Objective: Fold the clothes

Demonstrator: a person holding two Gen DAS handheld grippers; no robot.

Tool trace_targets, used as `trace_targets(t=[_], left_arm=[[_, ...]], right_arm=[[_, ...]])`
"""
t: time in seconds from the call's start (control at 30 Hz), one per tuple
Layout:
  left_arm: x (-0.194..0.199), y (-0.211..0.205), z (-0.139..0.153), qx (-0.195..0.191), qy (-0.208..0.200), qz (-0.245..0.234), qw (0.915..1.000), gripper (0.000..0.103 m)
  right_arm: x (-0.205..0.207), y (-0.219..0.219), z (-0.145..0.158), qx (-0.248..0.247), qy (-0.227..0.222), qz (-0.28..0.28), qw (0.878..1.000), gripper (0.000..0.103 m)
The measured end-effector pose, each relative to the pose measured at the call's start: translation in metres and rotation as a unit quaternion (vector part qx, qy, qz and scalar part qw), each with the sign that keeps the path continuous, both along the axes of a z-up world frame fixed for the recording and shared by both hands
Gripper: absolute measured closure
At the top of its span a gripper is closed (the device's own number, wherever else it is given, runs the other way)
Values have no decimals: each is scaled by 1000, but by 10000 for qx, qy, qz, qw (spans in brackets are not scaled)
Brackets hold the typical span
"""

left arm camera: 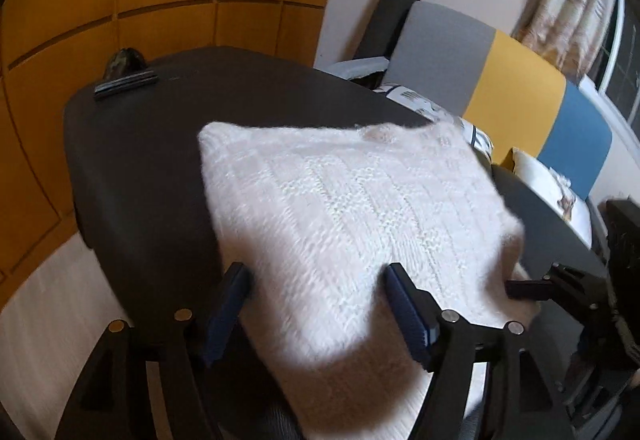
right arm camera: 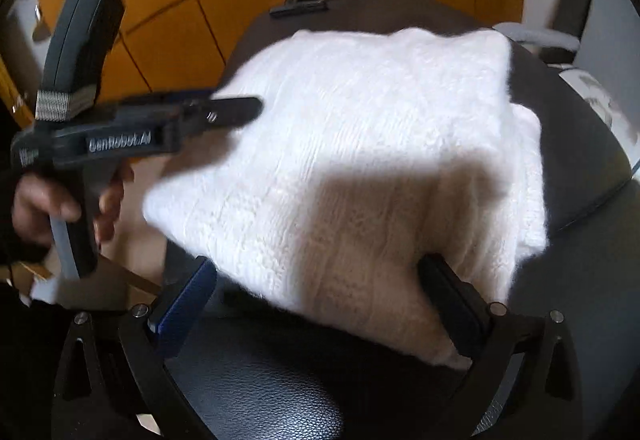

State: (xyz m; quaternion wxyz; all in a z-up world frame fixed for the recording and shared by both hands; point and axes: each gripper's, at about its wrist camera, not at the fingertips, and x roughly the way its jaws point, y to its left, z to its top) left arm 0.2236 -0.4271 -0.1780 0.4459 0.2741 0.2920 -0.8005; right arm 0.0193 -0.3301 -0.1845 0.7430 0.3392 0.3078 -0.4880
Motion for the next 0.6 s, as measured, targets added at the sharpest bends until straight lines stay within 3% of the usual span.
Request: trace_targets(t=[0.07,0.17,0.3,0.4,0.47,0.6], left_arm=[[13,13,12,-49,116,48,9999,32],[28,36,25,-235,-126,112,9996,32],[46,60,41,-440,-400,229,9980,32],[57,76,64,-686,-482,398,9957,32],[60,89,86,-1048,-497,491,9920,32],[63,107,117,-1518,-271,483,9869,32]], right_arm=[[-2,8,9,-59,-88,-298,9995,0],[0,28,27,-355,-189,-1065,9935,0],[10,56,41,-536,-275,-2151,9747,0],[31,60,50,-635,-508,-2496,9649,0],[49,61,65,-751,-335,-2605,9620,0],[83,43,100,-1204,550,-2778,9515,0]])
